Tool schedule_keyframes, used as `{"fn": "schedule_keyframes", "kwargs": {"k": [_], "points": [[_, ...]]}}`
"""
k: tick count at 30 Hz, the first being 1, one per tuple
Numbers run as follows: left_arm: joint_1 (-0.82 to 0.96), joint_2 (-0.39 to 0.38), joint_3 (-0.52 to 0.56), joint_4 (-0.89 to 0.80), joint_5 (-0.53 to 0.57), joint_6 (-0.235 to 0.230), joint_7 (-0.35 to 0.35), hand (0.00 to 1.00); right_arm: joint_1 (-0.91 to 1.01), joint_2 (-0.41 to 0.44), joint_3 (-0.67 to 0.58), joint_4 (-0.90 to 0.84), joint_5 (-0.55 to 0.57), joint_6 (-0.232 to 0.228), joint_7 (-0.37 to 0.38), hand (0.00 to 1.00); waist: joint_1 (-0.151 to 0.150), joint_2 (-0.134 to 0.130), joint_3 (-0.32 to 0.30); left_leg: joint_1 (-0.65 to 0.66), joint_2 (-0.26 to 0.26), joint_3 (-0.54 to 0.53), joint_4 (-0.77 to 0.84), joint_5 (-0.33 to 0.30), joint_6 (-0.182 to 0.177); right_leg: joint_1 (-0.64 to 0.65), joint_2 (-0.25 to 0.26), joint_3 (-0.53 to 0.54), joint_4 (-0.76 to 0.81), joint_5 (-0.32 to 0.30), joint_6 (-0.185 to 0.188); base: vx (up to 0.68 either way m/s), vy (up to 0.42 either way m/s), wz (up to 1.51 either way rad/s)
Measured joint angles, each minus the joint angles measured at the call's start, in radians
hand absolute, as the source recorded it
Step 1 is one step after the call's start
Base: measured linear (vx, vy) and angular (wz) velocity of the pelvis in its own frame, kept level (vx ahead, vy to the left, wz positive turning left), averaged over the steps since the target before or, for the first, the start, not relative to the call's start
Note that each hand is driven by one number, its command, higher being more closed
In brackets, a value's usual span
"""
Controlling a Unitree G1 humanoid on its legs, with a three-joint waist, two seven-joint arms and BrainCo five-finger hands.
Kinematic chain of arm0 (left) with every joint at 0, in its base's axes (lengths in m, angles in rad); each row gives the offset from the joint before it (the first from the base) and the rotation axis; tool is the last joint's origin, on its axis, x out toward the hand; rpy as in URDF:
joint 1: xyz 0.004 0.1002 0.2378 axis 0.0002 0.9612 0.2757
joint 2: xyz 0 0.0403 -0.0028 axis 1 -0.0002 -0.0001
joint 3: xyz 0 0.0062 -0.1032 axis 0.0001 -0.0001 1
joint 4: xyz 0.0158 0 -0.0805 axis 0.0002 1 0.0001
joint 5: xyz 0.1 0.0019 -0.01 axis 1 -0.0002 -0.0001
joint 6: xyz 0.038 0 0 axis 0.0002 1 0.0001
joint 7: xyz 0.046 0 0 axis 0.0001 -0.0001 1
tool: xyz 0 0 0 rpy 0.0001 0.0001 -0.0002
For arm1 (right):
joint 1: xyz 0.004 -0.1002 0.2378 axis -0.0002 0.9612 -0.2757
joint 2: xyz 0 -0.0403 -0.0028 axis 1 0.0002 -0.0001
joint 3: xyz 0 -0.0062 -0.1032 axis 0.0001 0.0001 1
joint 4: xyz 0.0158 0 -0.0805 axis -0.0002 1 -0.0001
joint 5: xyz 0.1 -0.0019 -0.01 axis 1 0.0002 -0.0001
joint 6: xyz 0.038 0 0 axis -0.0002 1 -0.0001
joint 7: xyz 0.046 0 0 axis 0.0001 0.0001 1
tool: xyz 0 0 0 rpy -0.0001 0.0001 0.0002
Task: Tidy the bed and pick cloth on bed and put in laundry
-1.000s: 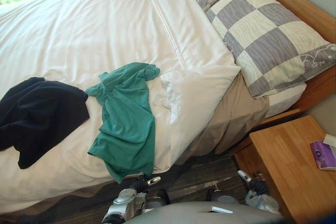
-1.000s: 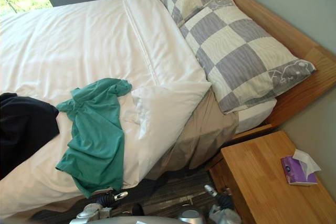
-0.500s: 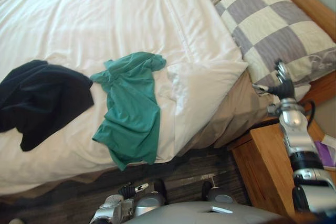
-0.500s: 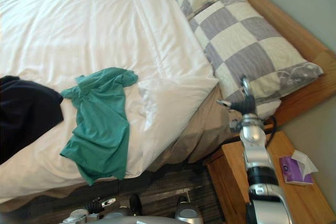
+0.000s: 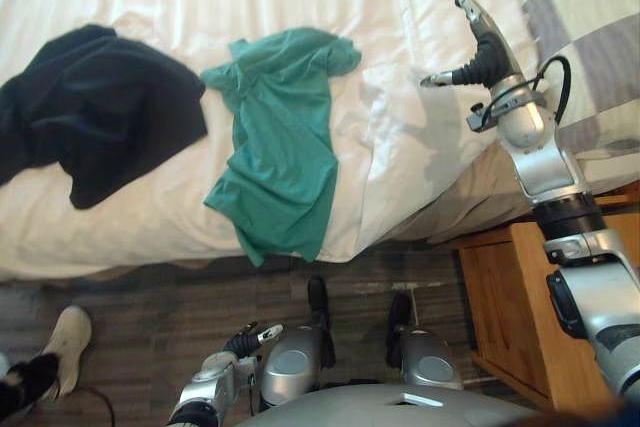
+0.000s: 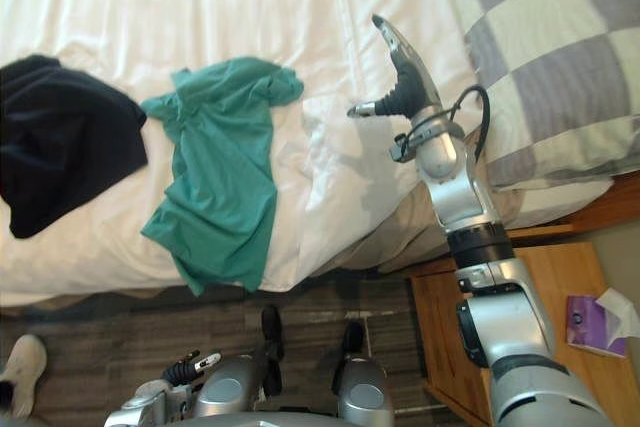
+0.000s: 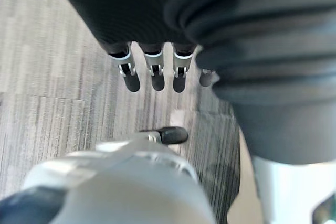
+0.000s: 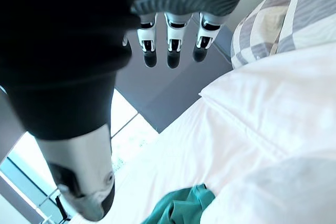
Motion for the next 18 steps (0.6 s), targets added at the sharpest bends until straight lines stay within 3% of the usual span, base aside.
{"fn": "schedule_keyframes", "kwargs": {"k": [5, 9, 10, 13, 18], "points": [[-0.005, -0.012, -0.003, -0.027, -0.008, -0.003, 0.015, 0.0, -0.031, -0.007, 0.018, 0.021, 0.001, 0.076, 0.033, 0.0, -0.002, 0.038, 0.067, -0.057, 0.01, -0.001, 0.0, 0.035, -0.001, -0.048, 0.003, -0.004, -0.003, 0.002, 0.004, -0.08, -0.006, 0.08], [-0.008, -0.018, -0.032, -0.063, -0.008, 0.0, 0.023, 0.0, -0.032, -0.044, 0.059, 0.076, 0.002, 0.128, 0.051, 0.0, -0.001, 0.06, 0.079, -0.097, 0.011, 0.0, 0.001, 0.047, 0.001, -0.094, 0.004, -0.004, 0.005, 0.01, 0.004, 0.0, 0.0, 0.0], [-0.015, -0.018, -0.039, -0.066, -0.008, -0.001, 0.023, 0.0, -0.035, -0.046, 0.058, 0.096, 0.004, 0.144, 0.051, 1.0, 0.0, 0.068, 0.082, -0.107, 0.011, 0.002, 0.002, 0.051, 0.004, -0.105, 0.002, -0.003, 0.005, 0.012, 0.004, 0.03, -0.002, -0.03], [-0.037, -0.02, -0.067, -0.081, -0.009, -0.002, 0.021, 0.0, -0.09, -0.047, 0.059, 0.191, 0.016, 0.16, 0.06, 1.0, -0.001, 0.102, 0.099, -0.115, 0.007, 0.004, 0.004, 0.058, 0.011, -0.114, -0.002, -0.003, 0.003, 0.016, 0.007, 0.05, -0.005, -0.02], [-0.043, -0.019, -0.09, -0.104, -0.015, -0.028, 0.01, 0.0, -0.153, -0.079, 0.074, 0.274, 0.044, 0.161, 0.062, 1.0, 0.0, 0.121, 0.102, -0.119, 0.008, 0.004, 0.005, 0.058, 0.011, -0.116, -0.001, -0.004, -0.002, 0.017, 0.007, 0.04, -0.014, 0.0]]}}
